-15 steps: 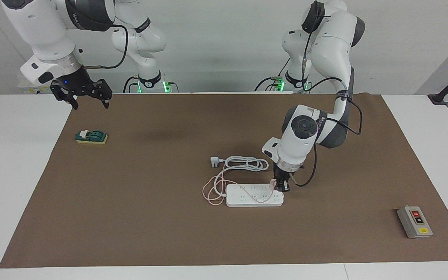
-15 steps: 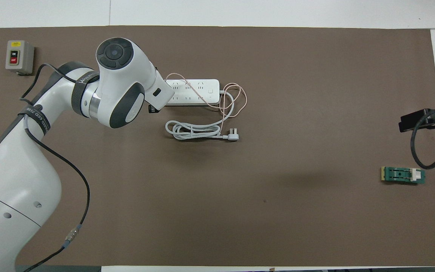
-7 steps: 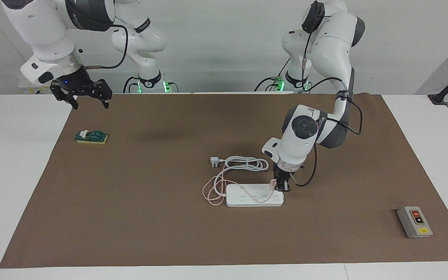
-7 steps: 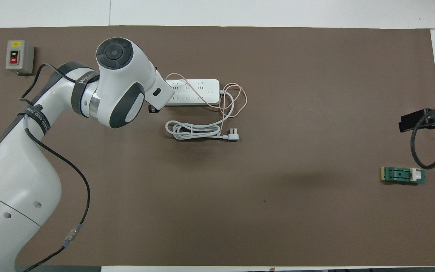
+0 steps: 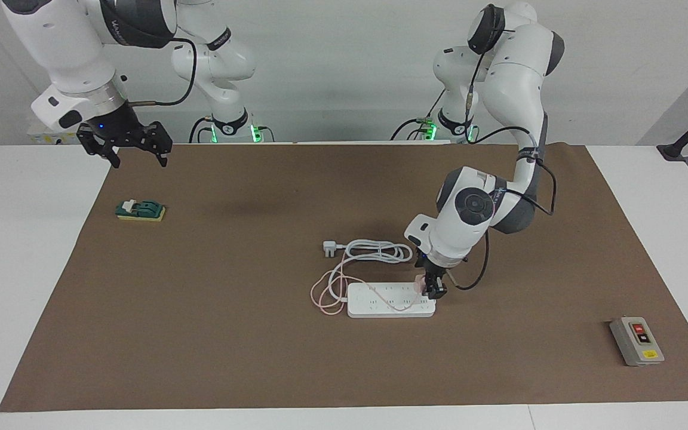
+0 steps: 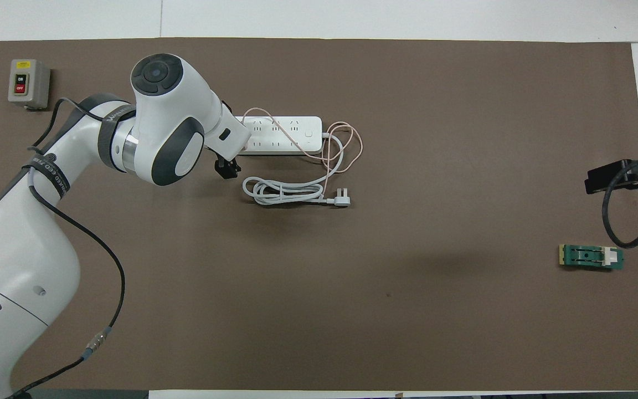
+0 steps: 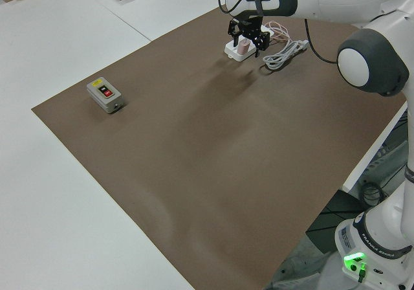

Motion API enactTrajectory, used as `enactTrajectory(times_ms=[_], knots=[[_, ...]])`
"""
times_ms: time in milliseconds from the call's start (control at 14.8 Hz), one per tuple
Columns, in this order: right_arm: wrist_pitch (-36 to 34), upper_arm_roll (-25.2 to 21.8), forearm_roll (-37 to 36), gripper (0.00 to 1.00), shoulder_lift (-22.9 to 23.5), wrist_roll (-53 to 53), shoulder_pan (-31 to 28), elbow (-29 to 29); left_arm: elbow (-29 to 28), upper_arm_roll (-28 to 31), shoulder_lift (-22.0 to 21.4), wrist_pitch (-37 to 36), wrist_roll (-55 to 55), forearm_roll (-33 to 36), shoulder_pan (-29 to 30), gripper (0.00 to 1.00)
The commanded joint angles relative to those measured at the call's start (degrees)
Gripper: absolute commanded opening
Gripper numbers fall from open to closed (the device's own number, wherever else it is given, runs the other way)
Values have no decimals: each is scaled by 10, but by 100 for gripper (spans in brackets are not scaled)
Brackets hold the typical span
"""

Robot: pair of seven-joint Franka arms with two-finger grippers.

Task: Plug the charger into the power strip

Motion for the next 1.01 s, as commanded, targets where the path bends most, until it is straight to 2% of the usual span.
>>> enactTrajectory(times_ms=[0, 203, 406, 947], knots=[[-4, 5, -8, 100, -6, -12, -7, -3, -5, -4, -30, -14, -10, -37, 4, 100], [-4, 5, -8, 100, -6, -13, -7, -3, -3, -2, -51, -10, -14, -70, 14, 100], [-4, 5, -8, 100, -6, -12, -7, -3, -3, 0, -68, -17, -20, -70, 25, 100], [-4, 5, -8, 100, -6, -12, -7, -3, -4, 1, -142, -101, -23, -71, 51, 100]])
